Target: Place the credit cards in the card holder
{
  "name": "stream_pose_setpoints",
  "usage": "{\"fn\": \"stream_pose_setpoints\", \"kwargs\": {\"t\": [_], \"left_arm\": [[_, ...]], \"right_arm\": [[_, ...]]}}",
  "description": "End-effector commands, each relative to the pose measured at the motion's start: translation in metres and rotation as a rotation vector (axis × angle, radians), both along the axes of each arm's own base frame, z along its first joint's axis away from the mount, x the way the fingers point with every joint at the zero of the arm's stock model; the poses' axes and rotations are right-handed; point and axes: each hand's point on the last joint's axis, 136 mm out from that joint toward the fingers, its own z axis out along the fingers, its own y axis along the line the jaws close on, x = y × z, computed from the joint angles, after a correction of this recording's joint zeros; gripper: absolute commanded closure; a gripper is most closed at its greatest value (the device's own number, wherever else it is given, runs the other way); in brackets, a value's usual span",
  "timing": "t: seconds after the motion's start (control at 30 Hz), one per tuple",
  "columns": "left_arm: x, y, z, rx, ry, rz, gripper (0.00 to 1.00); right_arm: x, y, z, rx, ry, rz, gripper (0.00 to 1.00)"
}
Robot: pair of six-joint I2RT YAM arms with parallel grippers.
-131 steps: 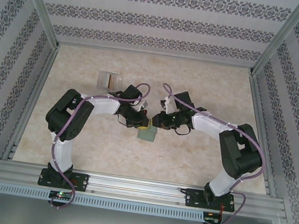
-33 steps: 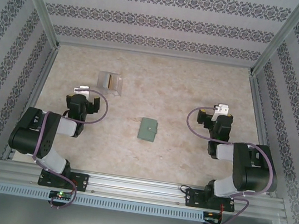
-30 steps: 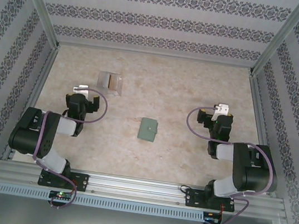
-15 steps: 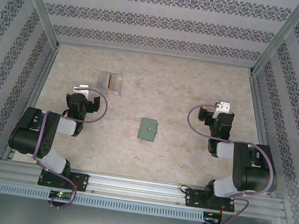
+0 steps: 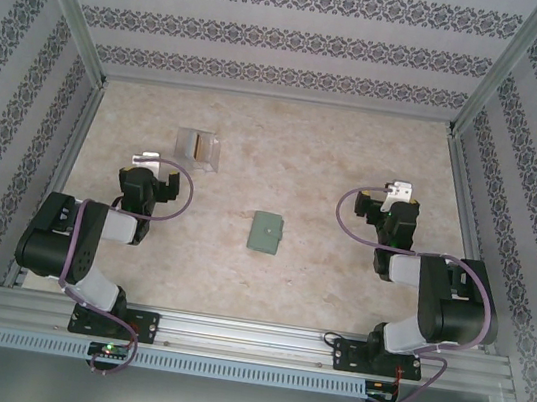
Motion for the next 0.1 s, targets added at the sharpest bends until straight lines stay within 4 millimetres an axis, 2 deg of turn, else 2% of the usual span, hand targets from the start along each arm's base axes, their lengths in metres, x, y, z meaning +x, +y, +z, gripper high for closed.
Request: {"fn": "stream_pose_setpoints", "kwargs": {"t": [0.0,0.07], "left_arm": [[0.0083,0.0033,0.0133,-0.018,-0.056,0.01,0.01],[0.0084,0.0028,0.0134,-0.017,-0.056,0.008,0.01]], "right_arm": [[0.0062,0.0044,0.0066,0.006,-0.017,0.02,0.02],[0.0057,0.0042,0.0075,0.007,-0.022,0.02,0.02]]}}
